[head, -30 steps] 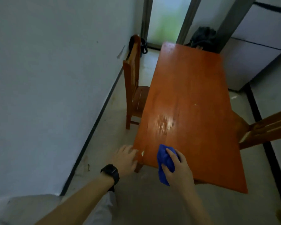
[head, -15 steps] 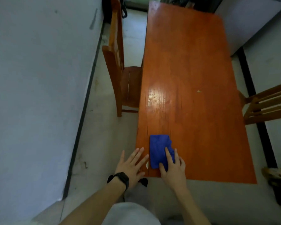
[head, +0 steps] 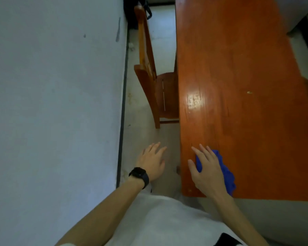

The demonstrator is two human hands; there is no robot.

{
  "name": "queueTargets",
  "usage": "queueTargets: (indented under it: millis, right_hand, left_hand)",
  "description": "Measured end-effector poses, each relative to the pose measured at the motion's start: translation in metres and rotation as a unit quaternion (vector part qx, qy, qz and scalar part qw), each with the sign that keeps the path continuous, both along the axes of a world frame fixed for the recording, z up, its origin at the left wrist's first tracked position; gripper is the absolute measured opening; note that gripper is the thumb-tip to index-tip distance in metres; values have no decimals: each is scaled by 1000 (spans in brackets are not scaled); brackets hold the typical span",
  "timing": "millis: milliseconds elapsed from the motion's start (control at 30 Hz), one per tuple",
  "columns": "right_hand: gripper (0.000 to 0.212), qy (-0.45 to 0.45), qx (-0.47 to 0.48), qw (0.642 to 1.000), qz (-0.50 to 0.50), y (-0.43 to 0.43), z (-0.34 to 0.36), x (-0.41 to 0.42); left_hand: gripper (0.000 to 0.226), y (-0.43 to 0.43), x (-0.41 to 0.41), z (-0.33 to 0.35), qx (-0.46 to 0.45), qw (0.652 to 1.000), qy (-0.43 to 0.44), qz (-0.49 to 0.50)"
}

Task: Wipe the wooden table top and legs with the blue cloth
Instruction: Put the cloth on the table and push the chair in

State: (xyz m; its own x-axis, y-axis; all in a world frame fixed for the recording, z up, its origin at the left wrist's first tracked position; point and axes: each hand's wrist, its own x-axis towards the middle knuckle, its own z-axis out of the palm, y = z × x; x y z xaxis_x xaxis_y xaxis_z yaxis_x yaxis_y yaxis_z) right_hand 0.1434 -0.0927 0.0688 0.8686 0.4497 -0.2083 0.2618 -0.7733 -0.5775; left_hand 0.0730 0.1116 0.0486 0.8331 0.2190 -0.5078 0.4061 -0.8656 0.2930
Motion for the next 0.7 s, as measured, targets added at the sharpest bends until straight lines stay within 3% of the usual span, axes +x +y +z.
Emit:
queueTargets:
  millis: [133,400,567,700]
  right_hand:
    - [53,21,16,1000,11,73,10,28]
    - [57,56,40,995,-76,232,44,82]
    - [56,63,87,988,-114,291,65,110]
    - [55,117,157,968,-160,321,68,138]
  left_hand:
    - [54,87,11,-1,13,999,-20,31]
    - [54,288,112,29,54,993,-95,41]
    - [54,340,197,75,47,980,-190,44]
    - [54,354,280,100,44,969,-243,-29]
